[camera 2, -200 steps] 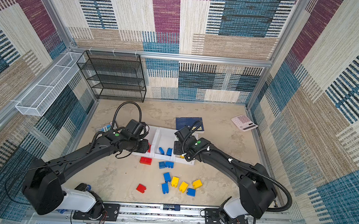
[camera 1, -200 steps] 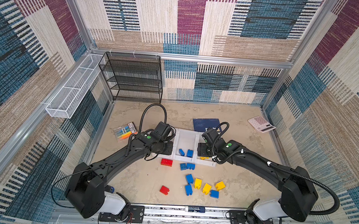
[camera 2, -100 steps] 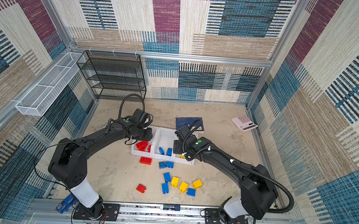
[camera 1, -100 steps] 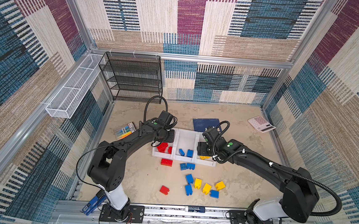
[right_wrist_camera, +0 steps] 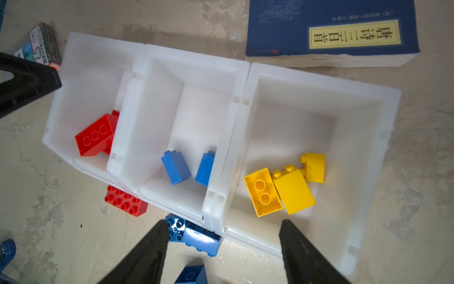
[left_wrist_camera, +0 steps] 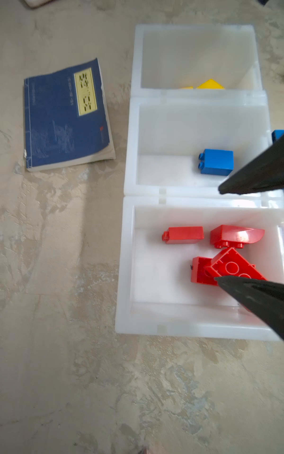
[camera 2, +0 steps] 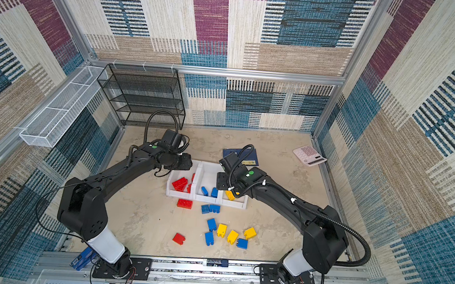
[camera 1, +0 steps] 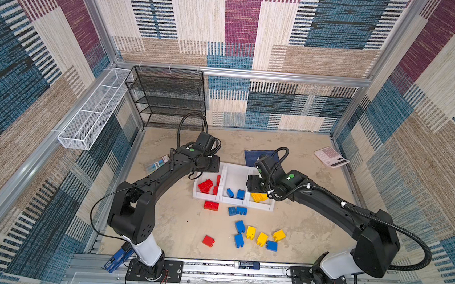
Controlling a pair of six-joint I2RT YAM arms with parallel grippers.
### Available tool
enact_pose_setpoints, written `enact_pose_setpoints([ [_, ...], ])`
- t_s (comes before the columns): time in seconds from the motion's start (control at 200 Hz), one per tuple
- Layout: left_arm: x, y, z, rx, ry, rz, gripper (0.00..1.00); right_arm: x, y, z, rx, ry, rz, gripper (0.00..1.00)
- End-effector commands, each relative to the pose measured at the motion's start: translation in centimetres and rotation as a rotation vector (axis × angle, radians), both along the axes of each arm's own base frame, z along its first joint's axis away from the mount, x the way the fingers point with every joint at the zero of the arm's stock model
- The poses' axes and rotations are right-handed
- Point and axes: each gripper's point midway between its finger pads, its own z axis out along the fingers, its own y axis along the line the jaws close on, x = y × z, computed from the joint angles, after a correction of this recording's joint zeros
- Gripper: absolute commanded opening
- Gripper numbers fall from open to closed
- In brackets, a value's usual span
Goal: Sort the legos into containers by color
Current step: 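Carry the small red brick over the red bin and release it, then lower the right gripper toward a blue square brick before the middle bin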
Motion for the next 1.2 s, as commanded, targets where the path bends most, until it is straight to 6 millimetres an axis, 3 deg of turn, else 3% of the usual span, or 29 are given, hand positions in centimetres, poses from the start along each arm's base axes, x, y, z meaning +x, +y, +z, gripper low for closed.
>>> enact_pose_setpoints([
  [0.0, -0.7, 0.2, -0.1, -0.005, -0.007, -0.025, 0.57, -1.3, 0.7, -0.5, -0.011, 0.028, 0.049, 0.73],
  [0.12, -1.1, 0.4, -1.4, -0.025, 0.002, 0.0, 0.57, -3.2, 1.0, -1.7, -0.039, 0.061, 0.034, 0.73],
  [0.23, -1.9, 0.6, -1.3, -0.062, -0.008, 0.022, 0.57, -4.7, 1.4, -2.4, -0.005, 0.084, 0.012, 0.73],
  [0.521, -4.8, 2.1, -1.9, -0.123, -0.037, 0.099, 0.57, -6.6, 1.0, -4.6, -0.069, 0.134, 0.02, 0.72],
  [0.866, -6.2, 2.5, -1.7, -0.139, -0.058, 0.09, 0.57, -6.5, 1.9, -7.3, -0.076, 0.164, -0.021, 0.71],
  [1.192, -6.8, 2.3, -3.0, -0.147, -0.021, 0.075, 0.57, -6.1, 3.0, -8.0, -0.084, 0.158, -0.027, 0.71],
])
